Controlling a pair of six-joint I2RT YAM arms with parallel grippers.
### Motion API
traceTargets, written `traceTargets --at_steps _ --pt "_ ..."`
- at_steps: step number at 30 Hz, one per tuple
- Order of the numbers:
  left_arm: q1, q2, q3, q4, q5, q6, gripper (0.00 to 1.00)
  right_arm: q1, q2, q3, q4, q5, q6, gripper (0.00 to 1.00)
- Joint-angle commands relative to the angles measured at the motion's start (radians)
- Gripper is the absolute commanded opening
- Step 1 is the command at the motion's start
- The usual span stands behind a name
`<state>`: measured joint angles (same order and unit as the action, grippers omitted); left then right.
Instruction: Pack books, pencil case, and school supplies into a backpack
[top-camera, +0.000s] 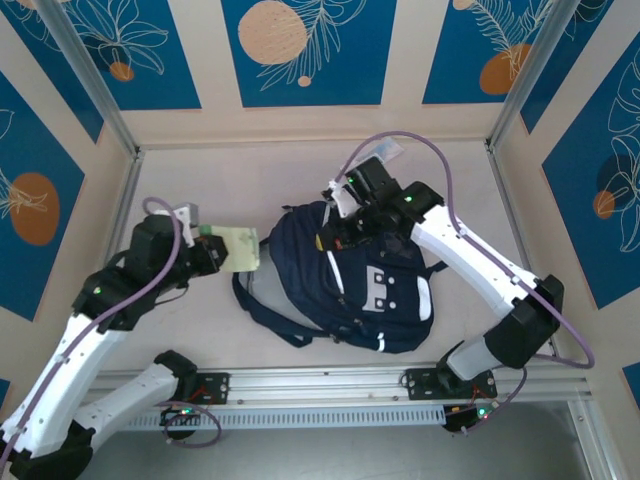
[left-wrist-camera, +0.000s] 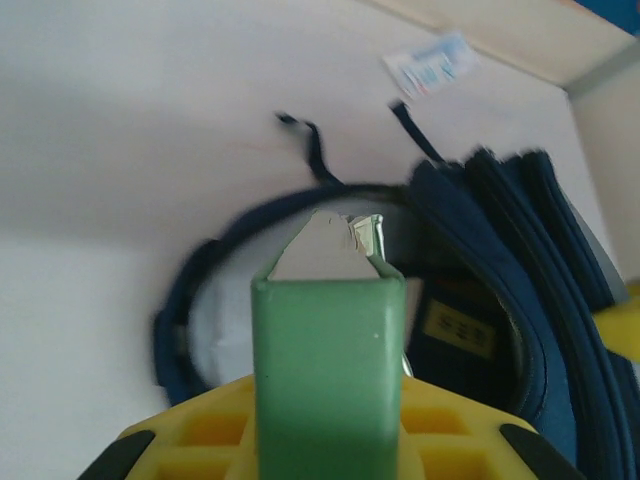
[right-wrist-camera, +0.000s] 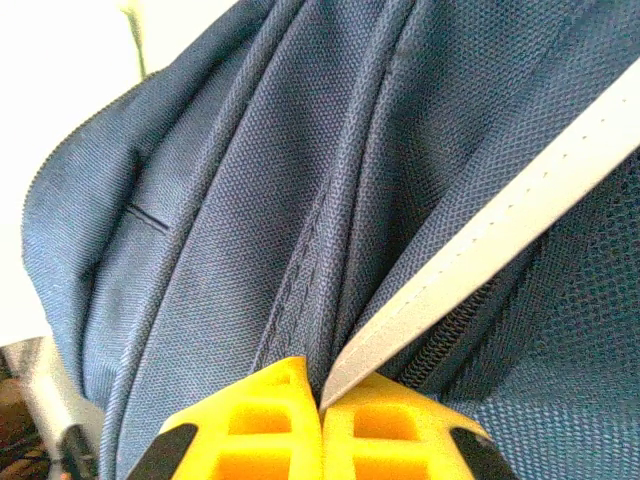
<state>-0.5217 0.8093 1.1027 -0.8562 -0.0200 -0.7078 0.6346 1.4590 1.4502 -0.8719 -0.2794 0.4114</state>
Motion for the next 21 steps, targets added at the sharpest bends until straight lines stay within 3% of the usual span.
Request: traceTargets --at_steps 1,5,8,13,16,21 --pt "0.007 0.010 -0.069 0.227 0.269 -0.086 0.00 -0.109 -0.123 -0.060 0.233 -0.255 0.043 0.00" --pt "0.008 0.020 -0.156 0.344 0.399 -0.149 0.00 -0.178 -0.227 -0.176 0.387 -0.318 0.163 0.00" --pt "0.008 -0.002 -0.236 0.448 0.418 -0.234 0.00 -0.219 -0.274 -0.252 0.525 -0.448 0.219 0.00" --pt "0.007 0.011 -0.354 0.665 0.440 -0.383 0.00 -0.275 -0.327 -0.355 0.681 -0.512 0.324 0.00" --pt "0.006 0.059 -0.355 0.706 0.437 -0.378 0.00 -0.297 -0.343 -0.404 0.796 -0.564 0.399 0.00" --pt "-0.006 0.166 -0.318 0.746 0.448 -0.347 0.00 -0.309 -0.357 -0.419 0.806 -0.578 0.408 0.00"
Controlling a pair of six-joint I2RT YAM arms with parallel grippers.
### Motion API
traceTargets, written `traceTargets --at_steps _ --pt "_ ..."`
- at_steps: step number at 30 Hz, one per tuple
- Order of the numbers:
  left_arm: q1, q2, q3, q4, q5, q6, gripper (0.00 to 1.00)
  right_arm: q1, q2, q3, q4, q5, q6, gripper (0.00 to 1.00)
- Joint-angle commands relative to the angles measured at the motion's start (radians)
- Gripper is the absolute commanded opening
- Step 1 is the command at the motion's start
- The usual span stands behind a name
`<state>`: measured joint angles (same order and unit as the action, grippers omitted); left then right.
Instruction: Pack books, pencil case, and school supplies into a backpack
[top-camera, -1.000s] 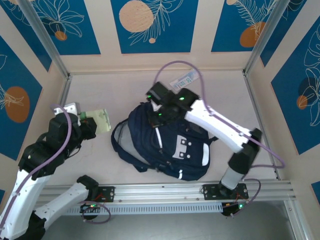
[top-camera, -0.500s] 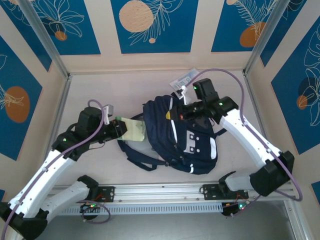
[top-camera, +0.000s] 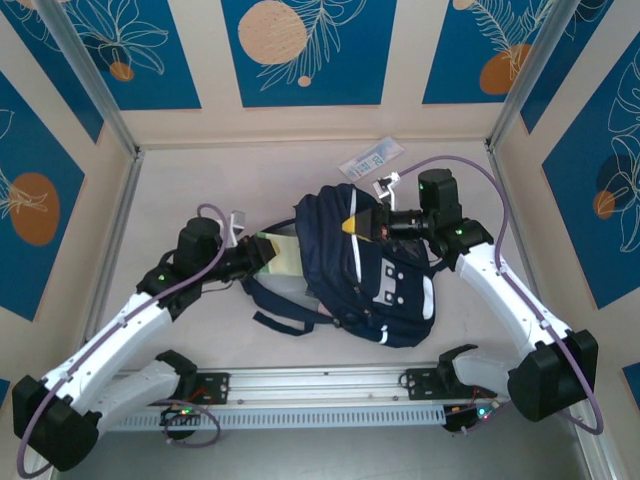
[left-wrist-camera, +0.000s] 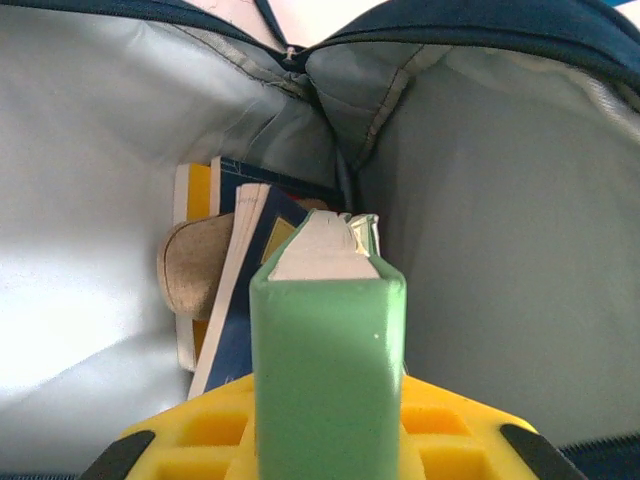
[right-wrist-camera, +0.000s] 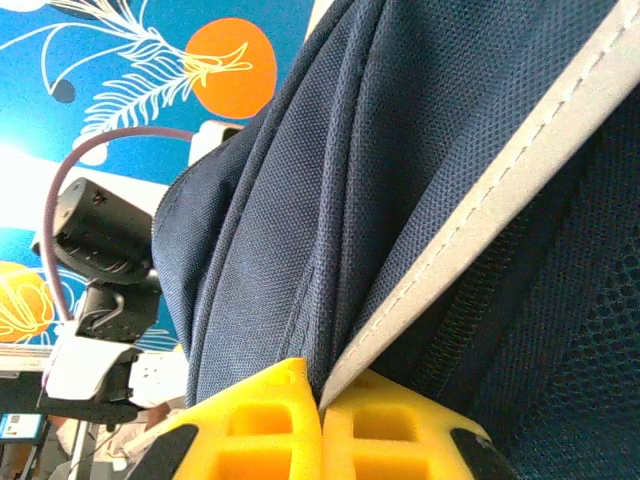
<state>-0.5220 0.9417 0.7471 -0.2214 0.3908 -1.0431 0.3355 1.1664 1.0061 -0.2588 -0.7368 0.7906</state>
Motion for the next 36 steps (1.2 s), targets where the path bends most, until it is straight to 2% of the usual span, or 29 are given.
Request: traceTargets --at_steps 1,7,12,17,18,21,22,24,31,36 --pt "-0.019 0.059 0.041 0.124 0.040 -0.011 0.00 -0.012 -0.069 0.021 0.195 -0.119 0.032 0.00" --pt "-0.133 0.204 0.067 0.162 0.002 0.011 0.00 -0.014 -0.092 -0.006 0.209 -0.103 0.035 0.00" --pt "-0.224 0.359 0.075 0.351 0.014 -0.035 0.00 -0.015 -0.107 -0.035 0.250 -0.093 0.063 0.00" --pt "-0.300 0.562 0.215 0.345 0.058 -0.006 0.00 -0.010 -0.116 -0.067 0.294 -0.072 0.091 0.00" --pt "-0.312 0.595 0.248 0.336 0.068 0.001 0.04 -0.010 -0.116 -0.072 0.299 -0.069 0.090 0.00" --pt "-0.322 0.646 0.323 0.258 0.085 0.029 0.45 -0.013 -0.121 -0.079 0.302 -0.053 0.088 0.00" --pt "-0.321 0.644 0.333 0.231 0.077 0.039 0.55 -0.013 -0.124 -0.082 0.296 -0.047 0.086 0.00" --pt "-0.314 0.615 0.330 0.168 0.047 0.061 0.65 -0.019 -0.133 -0.085 0.278 -0.034 0.075 0.00" --pt "-0.235 0.372 0.228 -0.029 -0.034 0.119 0.83 -0.052 -0.150 -0.100 0.256 -0.051 0.069 0.00" --pt "-0.180 0.188 0.204 -0.197 -0.093 0.196 0.84 -0.058 -0.151 -0.102 0.177 -0.031 0.032 0.00"
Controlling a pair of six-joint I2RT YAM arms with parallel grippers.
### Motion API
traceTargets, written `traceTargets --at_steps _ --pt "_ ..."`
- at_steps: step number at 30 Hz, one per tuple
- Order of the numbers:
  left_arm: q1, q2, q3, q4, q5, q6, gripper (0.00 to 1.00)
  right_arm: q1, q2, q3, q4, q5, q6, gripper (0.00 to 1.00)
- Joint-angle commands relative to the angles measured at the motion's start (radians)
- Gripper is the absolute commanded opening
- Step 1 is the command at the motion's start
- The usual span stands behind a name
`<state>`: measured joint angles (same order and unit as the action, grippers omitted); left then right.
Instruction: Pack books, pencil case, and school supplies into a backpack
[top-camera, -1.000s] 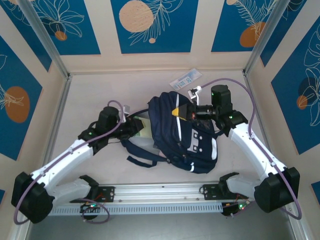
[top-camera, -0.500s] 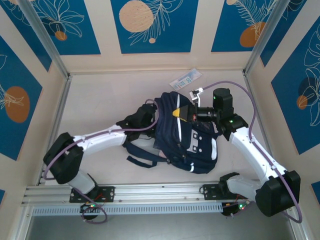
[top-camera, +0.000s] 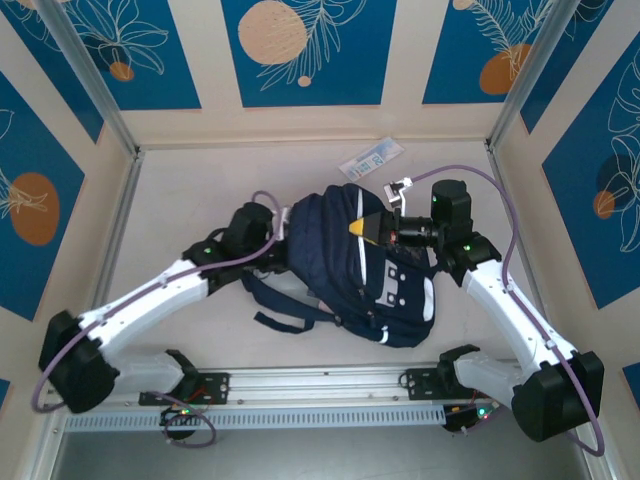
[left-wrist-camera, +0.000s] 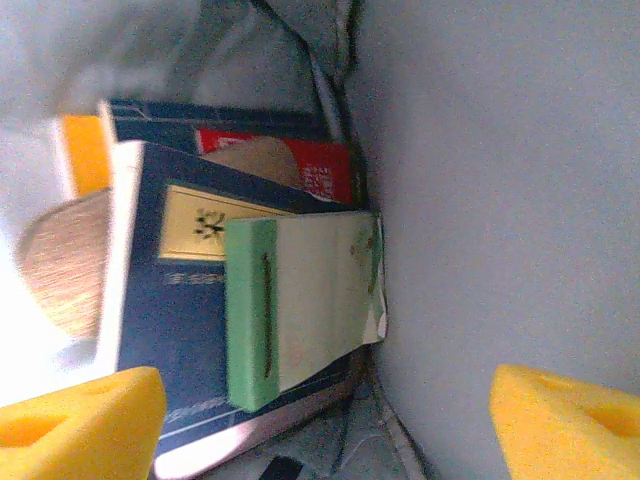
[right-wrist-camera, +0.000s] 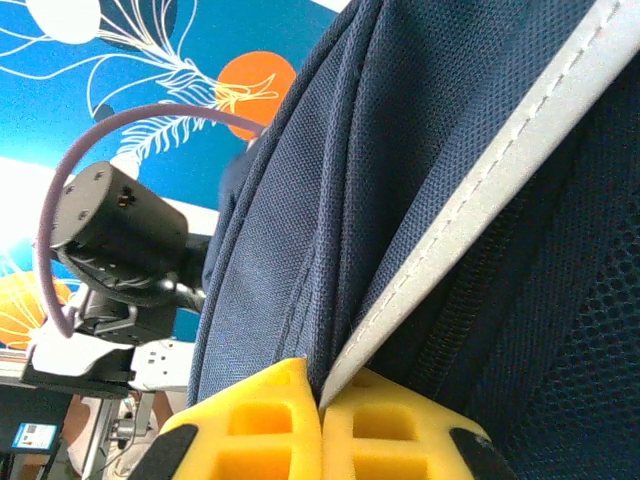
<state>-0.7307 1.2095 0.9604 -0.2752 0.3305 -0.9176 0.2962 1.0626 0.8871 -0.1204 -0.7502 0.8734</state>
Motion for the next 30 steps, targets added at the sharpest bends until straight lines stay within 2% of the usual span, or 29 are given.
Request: traceTargets --at_steps 1,4,5,7,8,10,12,16,19,24,26,30 --pt "0.043 -0.109 -0.004 -0.184 -0.048 0.084 0.83 -0.015 -0.047 0.022 0.009 -0.004 -0.072 0.00" --pt "0.094 -0.174 0.023 -0.330 -0.127 0.111 0.81 -0.010 -0.046 0.036 -0.077 0.056 -0.127 0.00" --pt "0.103 -0.185 0.046 -0.408 -0.196 0.120 0.78 -0.001 -0.041 0.038 -0.088 0.065 -0.141 0.00" --pt "0.103 -0.189 0.120 -0.590 -0.418 0.138 0.75 0.059 -0.008 0.075 -0.181 0.121 -0.223 0.00" --pt "0.104 -0.196 0.132 -0.605 -0.468 0.162 0.74 0.101 0.013 0.103 -0.248 0.159 -0.281 0.02" --pt "0.104 -0.209 0.141 -0.588 -0.517 0.198 0.72 0.189 0.083 0.178 -0.400 0.280 -0.387 0.21" --pt "0.104 -0.197 0.162 -0.579 -0.515 0.212 0.72 0.226 0.143 0.233 -0.493 0.375 -0.415 0.41" --pt "0.104 -0.125 0.229 -0.597 -0.449 0.251 0.74 0.218 0.153 0.276 -0.531 0.546 -0.408 0.58" --pt "0.105 -0.101 0.244 -0.594 -0.419 0.268 0.76 0.181 0.146 0.306 -0.546 0.614 -0.415 0.57" --pt "0.104 -0.079 0.238 -0.550 -0.338 0.265 0.76 0.087 0.158 0.288 -0.484 0.703 -0.365 0.49" --pt "0.103 -0.060 0.243 -0.537 -0.296 0.263 0.76 0.042 0.200 0.296 -0.452 0.715 -0.324 0.41" --pt "0.100 -0.031 0.259 -0.526 -0.251 0.277 0.75 -0.023 0.367 0.387 -0.385 0.648 -0.242 0.18"
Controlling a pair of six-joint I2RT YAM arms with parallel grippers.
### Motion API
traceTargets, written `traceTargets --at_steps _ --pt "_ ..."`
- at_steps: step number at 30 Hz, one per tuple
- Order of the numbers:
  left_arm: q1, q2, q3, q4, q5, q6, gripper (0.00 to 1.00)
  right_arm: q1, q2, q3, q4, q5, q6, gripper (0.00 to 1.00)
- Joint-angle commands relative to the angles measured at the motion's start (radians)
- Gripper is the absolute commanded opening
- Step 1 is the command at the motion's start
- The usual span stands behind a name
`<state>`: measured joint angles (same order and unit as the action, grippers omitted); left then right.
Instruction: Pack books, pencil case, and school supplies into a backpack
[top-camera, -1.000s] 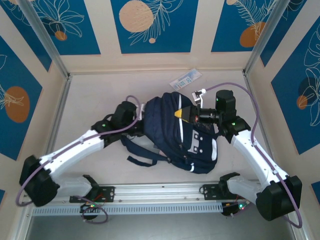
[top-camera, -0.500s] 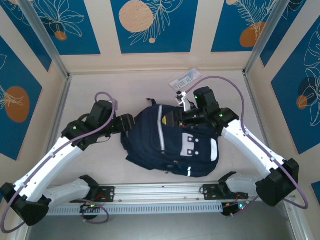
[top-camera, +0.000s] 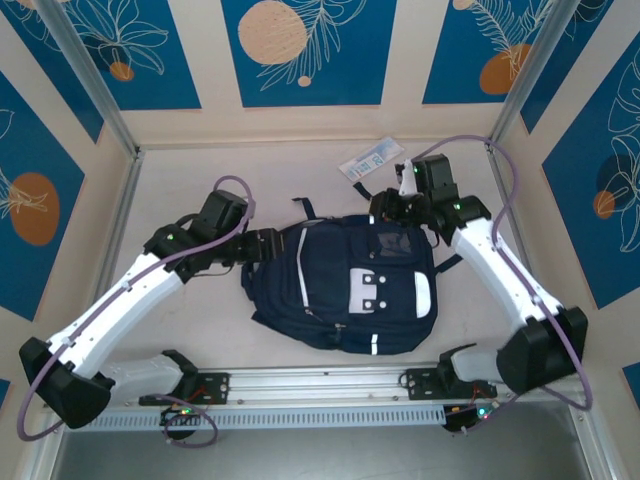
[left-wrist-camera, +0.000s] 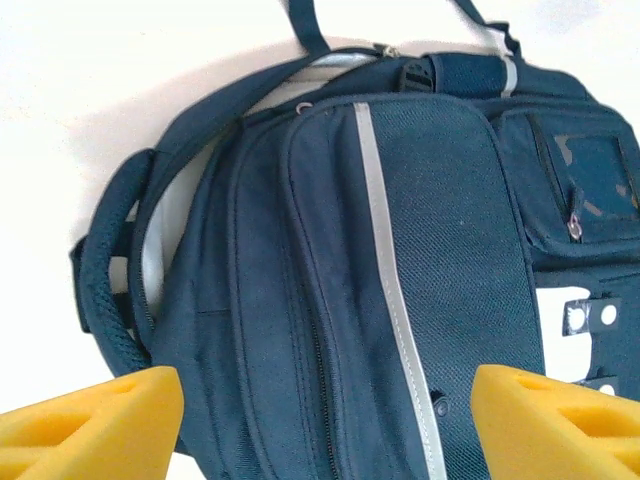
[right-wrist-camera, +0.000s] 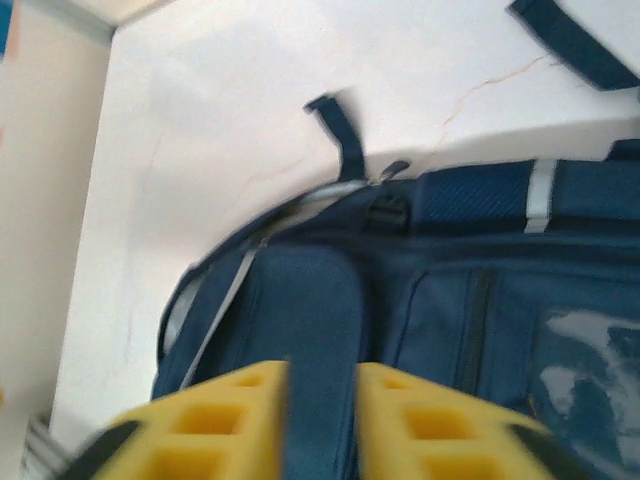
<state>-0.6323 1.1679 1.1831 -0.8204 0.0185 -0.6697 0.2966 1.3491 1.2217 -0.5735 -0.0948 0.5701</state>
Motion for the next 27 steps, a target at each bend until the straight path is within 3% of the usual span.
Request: traceTargets --at_steps 1,4,12,18,25,27 --pt "0.002 0.014 0.039 0.020 0.061 0.035 0.76 -0.036 0.138 0.087 0.087 -0.012 0.078 0.14" --pt "0.003 0.026 0.055 0.021 0.056 0.051 0.75 -0.072 0.303 0.213 0.096 -0.046 0.137 0.01" --pt "0.002 0.068 0.056 0.035 0.101 0.050 0.75 -0.122 0.755 0.616 0.101 -0.178 0.296 0.00" --pt "0.009 0.040 0.021 0.041 0.109 0.059 0.75 -0.154 1.035 0.818 0.241 -0.280 0.473 0.00" --pt "0.023 -0.016 -0.031 0.006 0.119 0.054 0.75 -0.151 1.383 1.312 0.059 -0.270 0.553 0.00" --pt "0.025 -0.035 -0.050 0.004 0.121 0.043 0.75 -0.151 1.533 1.561 -0.077 -0.234 0.646 0.00"
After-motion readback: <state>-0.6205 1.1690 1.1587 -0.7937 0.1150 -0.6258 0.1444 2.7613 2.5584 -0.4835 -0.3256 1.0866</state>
